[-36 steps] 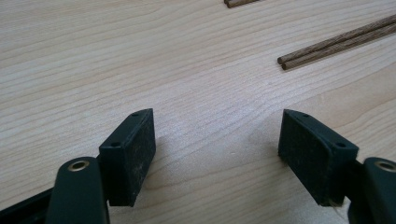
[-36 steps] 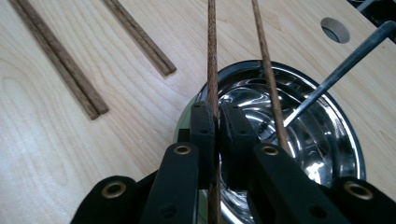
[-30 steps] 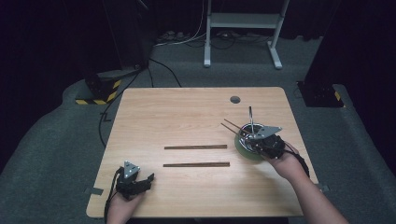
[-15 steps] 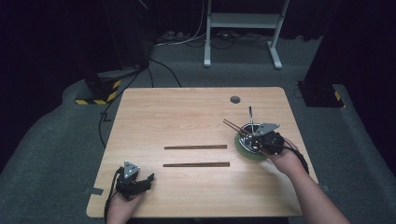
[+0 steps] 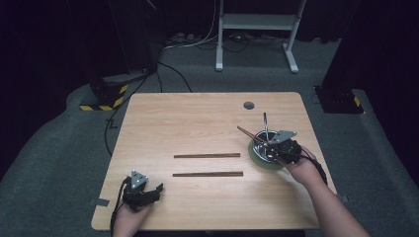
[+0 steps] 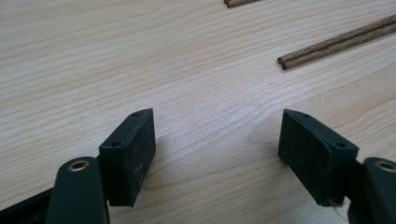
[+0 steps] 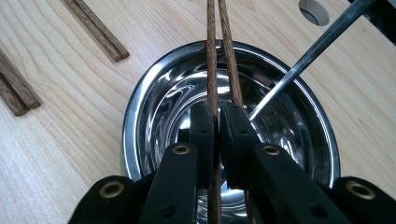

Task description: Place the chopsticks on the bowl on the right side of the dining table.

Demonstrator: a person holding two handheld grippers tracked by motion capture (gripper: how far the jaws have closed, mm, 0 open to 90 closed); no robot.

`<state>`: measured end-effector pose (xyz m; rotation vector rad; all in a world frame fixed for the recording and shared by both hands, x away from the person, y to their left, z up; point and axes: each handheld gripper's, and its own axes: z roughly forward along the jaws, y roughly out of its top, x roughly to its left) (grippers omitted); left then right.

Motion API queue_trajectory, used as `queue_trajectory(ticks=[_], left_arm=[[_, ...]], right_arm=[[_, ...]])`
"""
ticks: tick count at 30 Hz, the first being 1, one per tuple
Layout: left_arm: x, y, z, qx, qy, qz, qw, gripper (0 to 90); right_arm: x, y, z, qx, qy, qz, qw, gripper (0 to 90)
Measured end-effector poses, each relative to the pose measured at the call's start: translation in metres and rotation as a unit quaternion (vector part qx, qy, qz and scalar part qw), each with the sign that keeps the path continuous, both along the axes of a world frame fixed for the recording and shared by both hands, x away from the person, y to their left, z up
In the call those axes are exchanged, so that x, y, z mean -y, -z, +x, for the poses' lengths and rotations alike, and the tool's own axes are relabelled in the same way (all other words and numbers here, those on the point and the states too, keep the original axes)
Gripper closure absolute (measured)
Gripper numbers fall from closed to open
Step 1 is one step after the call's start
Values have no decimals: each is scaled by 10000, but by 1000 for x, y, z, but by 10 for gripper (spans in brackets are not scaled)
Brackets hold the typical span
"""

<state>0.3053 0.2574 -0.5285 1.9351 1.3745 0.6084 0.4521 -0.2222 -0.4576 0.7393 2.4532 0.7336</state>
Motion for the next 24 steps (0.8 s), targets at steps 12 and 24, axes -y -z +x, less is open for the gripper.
queue_trajectory(ticks=[12, 24], left_arm=[[0, 0, 0, -6, -1, 5, 10000, 273], [0, 0, 0, 0, -1, -3, 10000, 273]], right_arm=[[-1, 2, 2, 50, -16, -30, 10000, 822], [1, -4, 2, 33, 116, 290, 9995, 671]])
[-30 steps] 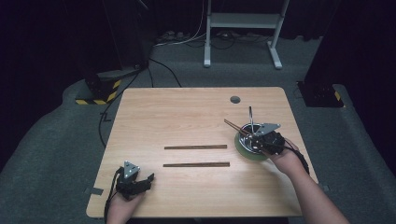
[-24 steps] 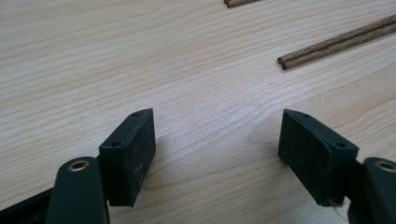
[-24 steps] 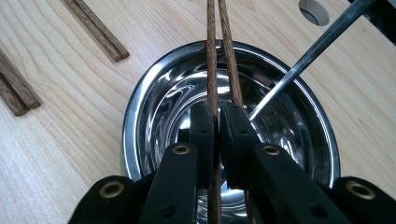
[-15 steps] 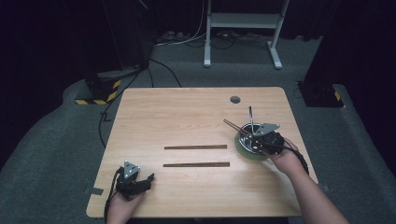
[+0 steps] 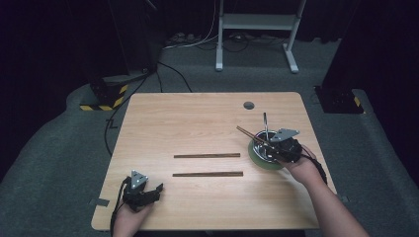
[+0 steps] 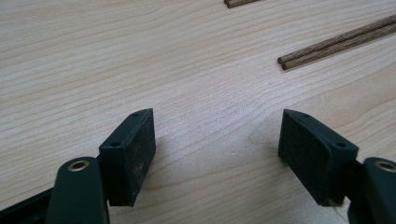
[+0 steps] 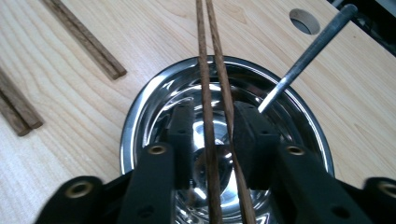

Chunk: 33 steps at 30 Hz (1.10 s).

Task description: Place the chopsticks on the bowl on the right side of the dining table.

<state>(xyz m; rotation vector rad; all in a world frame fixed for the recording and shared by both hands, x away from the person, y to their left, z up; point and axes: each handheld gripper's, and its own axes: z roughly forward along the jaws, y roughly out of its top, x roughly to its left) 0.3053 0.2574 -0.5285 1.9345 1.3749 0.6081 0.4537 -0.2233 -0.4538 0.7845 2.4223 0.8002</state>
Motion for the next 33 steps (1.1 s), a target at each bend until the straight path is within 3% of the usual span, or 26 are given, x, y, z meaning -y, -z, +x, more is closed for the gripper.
queue_trajectory(ticks=[2, 9, 14, 33], left_arm=[[0, 0, 0, 6, -6, -10, 10000, 273], [0, 0, 0, 11, -14, -17, 10000, 273], [1, 0, 0, 13, -32, -31, 10000, 273], [1, 0, 0, 31, -18, -13, 10000, 274]], right_arm=[[1, 1, 5, -130, 114, 63, 9998, 603], [1, 4, 11, -258, 180, 65, 9995, 579], [2, 6, 15, -381, 161, 45, 9991, 640], [1, 7, 16, -438, 32, -89, 9990, 756]])
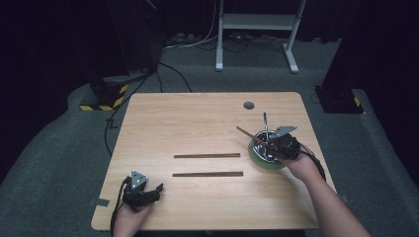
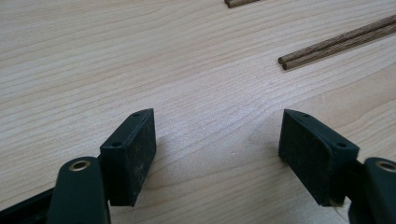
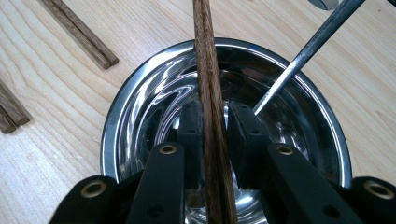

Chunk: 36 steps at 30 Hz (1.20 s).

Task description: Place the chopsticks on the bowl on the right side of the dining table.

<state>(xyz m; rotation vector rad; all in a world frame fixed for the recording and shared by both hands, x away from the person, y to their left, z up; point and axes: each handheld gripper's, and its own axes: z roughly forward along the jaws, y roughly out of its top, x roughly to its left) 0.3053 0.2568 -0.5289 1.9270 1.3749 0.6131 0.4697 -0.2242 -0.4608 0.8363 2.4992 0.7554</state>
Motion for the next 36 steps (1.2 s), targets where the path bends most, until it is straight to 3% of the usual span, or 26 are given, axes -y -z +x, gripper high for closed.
queue_trajectory(ticks=[9, 18, 23, 27, 33, 36], left_arm=[[0, 0, 0, -1, -1, 1, 10000, 274], [0, 0, 0, -1, -3, 3, 10000, 275], [0, 0, 0, 3, -12, 10, 10000, 276], [0, 0, 0, 6, -25, 10, 10000, 277], [0, 0, 0, 6, -24, 16, 10000, 277], [0, 0, 0, 7, -23, 18, 10000, 276]], right_arm=[[0, 0, -2, 132, -120, -80, 9998, 769], [-1, 1, -8, 230, -510, -212, 9982, 772], [2, 0, -7, 239, -498, -238, 9982, 769], [2, 1, -7, 246, -410, -203, 9987, 757], [4, -5, -8, 211, -282, 67, 9994, 686], [7, -11, -16, 359, -187, 216, 9989, 661]])
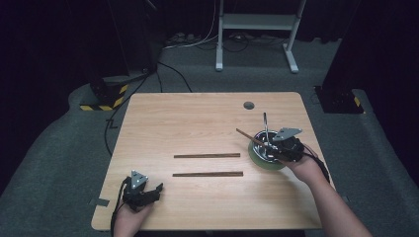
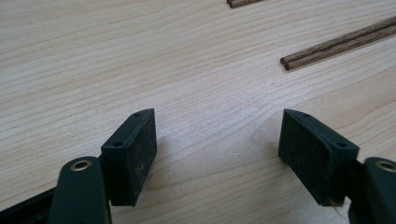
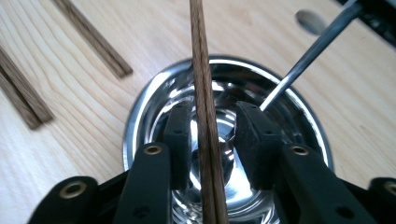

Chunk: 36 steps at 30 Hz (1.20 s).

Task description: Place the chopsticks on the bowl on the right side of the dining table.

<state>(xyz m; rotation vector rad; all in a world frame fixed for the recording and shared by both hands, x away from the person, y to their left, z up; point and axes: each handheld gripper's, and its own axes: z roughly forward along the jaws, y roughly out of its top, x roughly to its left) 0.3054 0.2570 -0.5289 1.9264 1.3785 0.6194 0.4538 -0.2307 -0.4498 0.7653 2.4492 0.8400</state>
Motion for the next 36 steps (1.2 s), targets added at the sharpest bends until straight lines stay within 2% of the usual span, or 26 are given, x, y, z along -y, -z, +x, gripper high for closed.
queue_trajectory(ticks=[4, 6, 7, 10, 11, 15, 17, 18, 19, 21, 23, 24, 26, 27, 28, 31, 34, 36], left_arm=[[0, 0, 0, -3, -19, -3, 10000, 281], [0, 0, 0, 7, -39, 1, 10000, 288], [0, 0, -1, 14, -51, -1, 10000, 292], [0, 0, -1, 31, -71, -2, 10000, 314], [0, 0, -1, 34, -75, -2, 10000, 319], [0, -1, -1, 35, -72, 9, 10000, 352], [1, 0, -1, 50, -71, -24, 10000, 366], [1, 0, -1, 48, -58, -31, 10000, 374], [2, -1, -2, 30, -68, -24, 10000, 378], [5, -1, -2, 50, 72, -2, 10000, 383], [11, -1, -4, 57, 81, -44, 9999, 431], [13, -3, -4, 20, 71, -8, 10000, 467], [20, -5, -3, -103, -34, -46, 9999, 515], [25, -7, -1, -204, -37, -96, 9997, 558], [31, -10, 1, -233, -41, -124, 9996, 577], [52, -20, 9, -58, 57, -65, 9999, 628], [74, -35, 21, 192, 109, -149, 9996, 687], [88, -44, 30, 325, 177, -206, 9991, 722]], right_arm=[[5, -5, -23, 245, 200, 421, 9986, 657], [8, -5, -40, 528, 206, 593, 9966, 677], [9, -4, -45, 586, 216, 652, 9959, 681], [10, 8, -66, 719, 388, 822, 9933, 706], [10, 11, -69, 767, 400, 809, 9930, 712], [11, 31, -85, 800, 634, 1082, 9889, 739], [10, 39, -88, 729, 676, 1045, 9895, 763], [10, 40, -87, 677, 534, 936, 9919, 822], [10, 40, -88, 679, 495, 916, 9922, 850], [11, 43, -91, 638, 522, 956, 9920, 857], [13, 47, -91, 662, 569, 1003, 9911, 850], [13, 49, -93, 623, 623, 987, 9912, 848], [14, 53, -92, 806, 570, 870, 9913, 842], [14, 55, -92, 711, 601, 924, 9914, 838], [15, 55, -90, 733, 560, 873, 9919, 832], [15, 57, -90, 802, 502, 853, 9918, 830], [17, 56, -92, 921, 471, 834, 9911, 820], [18, 55, -94, 927, 571, 890, 9901, 808]])
